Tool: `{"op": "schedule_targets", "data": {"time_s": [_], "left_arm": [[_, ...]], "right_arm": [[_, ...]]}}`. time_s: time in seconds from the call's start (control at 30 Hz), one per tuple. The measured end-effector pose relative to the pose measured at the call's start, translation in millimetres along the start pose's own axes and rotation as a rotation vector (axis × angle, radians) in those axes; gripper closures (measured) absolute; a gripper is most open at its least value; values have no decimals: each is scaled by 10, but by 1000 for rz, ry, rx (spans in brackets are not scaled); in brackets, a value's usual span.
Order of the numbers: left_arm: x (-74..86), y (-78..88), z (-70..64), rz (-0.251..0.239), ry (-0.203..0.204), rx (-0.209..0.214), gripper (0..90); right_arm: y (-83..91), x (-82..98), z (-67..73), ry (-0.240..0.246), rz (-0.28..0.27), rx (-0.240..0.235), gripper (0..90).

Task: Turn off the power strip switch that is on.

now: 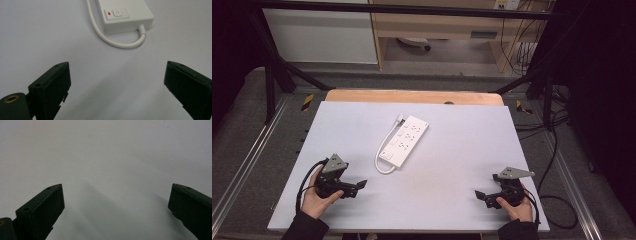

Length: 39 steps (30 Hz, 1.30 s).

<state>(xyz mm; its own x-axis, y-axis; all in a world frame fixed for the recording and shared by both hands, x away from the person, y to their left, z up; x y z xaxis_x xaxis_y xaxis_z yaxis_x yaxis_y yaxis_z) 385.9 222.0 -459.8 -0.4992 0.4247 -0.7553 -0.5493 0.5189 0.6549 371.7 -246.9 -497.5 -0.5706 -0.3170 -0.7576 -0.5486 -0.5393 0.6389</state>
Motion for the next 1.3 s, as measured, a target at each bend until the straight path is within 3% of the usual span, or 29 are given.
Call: {"op": "schedule_targets", "data": {"time_s": [1.3], "left_arm": [[-335,-155,-75,-9,-19,2,66]], "right_arm": [[0,-1,2,10,1,-1,11]]}}
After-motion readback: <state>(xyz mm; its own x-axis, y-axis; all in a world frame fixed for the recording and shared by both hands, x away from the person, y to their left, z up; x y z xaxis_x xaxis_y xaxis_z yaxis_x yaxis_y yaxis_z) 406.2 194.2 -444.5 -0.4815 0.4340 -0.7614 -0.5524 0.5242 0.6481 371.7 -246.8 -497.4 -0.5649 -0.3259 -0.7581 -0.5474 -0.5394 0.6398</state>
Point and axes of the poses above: each handheld gripper's, and its own axes: y roughly backward along the jaws, x roughly out of its underside, z roughly to its left, the point moved 6 cm from there along -y, roughly forward along the jaws, and after that the axes turned 1 degree about x, right-handed, at the moved point
